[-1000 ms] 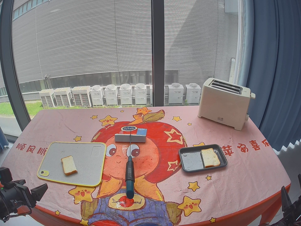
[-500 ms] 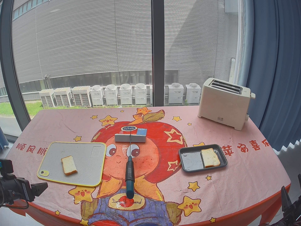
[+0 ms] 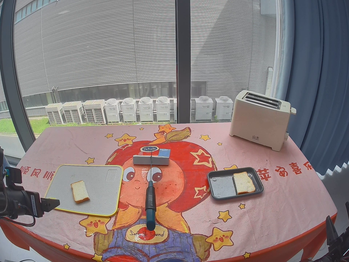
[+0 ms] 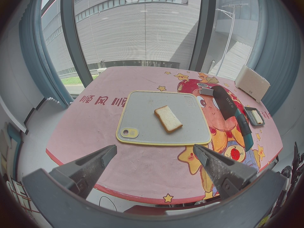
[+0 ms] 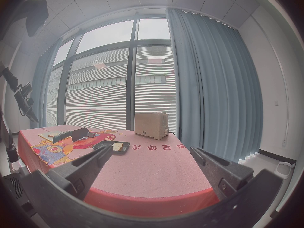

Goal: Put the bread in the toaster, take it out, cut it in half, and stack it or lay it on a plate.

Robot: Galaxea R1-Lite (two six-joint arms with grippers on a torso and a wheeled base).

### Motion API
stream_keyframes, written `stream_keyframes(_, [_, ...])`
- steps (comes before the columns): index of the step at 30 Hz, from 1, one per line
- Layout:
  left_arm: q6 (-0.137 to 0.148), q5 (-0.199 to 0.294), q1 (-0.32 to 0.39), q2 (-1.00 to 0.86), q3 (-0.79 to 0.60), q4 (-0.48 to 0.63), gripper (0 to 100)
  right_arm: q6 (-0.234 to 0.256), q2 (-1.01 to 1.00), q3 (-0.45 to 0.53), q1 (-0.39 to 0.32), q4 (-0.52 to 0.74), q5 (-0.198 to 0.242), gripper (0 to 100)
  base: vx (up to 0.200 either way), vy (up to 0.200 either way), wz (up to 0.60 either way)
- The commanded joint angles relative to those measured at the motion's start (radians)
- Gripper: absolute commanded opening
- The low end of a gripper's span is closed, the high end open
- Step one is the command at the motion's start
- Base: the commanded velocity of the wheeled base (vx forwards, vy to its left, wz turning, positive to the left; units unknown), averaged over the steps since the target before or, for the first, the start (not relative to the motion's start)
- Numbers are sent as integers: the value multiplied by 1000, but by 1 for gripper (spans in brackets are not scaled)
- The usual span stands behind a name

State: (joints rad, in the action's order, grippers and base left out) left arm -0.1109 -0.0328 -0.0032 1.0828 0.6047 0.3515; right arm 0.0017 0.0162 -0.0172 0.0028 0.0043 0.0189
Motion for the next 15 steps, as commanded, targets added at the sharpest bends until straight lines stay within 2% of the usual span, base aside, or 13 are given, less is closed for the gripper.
stream_keyframes(1, [-1,1,3,89,35,0,100,1,-10,14,0,0,-1,100,0,0,0])
stream_keyframes(10, [-6,2,29,170,83,-8,100,0,-10,14,0,0,1,100,0,0,0])
stream_keyframes(15, [-1,-4,55,230,168,0,100,0,-10,14,0,0,1,100,0,0,0])
